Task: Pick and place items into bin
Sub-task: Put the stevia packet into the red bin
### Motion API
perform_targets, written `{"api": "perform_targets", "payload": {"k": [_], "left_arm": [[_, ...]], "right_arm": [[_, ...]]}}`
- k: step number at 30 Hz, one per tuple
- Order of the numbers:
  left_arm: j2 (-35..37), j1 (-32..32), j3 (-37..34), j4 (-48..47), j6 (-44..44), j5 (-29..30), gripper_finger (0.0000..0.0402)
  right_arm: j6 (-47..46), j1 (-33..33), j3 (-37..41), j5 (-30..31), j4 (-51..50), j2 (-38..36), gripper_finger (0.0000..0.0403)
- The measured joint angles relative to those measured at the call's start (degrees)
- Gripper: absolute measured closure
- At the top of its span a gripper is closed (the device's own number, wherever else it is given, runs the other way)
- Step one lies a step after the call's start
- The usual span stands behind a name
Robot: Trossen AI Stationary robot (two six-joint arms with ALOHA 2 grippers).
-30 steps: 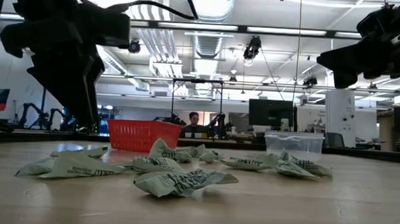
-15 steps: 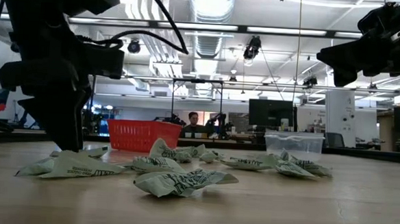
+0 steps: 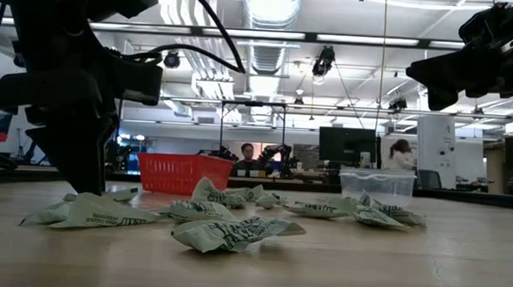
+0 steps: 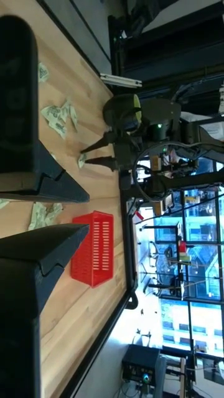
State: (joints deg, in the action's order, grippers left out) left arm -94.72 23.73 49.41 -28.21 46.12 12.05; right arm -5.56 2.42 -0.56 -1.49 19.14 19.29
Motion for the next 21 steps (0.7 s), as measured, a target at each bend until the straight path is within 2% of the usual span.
{"api": "perform_targets", "payload": {"k": [7, 14, 17, 21], "left_arm": [[0.9, 0.0, 1.1, -0.3, -3.6, -0.2, 0.0392], [1.4, -0.2, 4.1, -1.9, -10.5, 1.1, 0.0397], [2.5, -0.8, 6.1, -4.9, -13.3, 5.5, 0.0396], [5.0, -2.3, 7.6, -7.9, -18.2, 15.0, 0.0396]], "right_arm": [[0.0, 0.0, 0.0, 0.0, 0.0, 0.0, 0.0346], [0.0, 0.0, 0.0, 0.0, 0.0, 0.0, 0.0346], [0.0, 0.0, 0.0, 0.0, 0.0, 0.0, 0.0346], [0.0, 0.0, 0.0, 0.0, 0.1, 0.0, 0.0346]]}}
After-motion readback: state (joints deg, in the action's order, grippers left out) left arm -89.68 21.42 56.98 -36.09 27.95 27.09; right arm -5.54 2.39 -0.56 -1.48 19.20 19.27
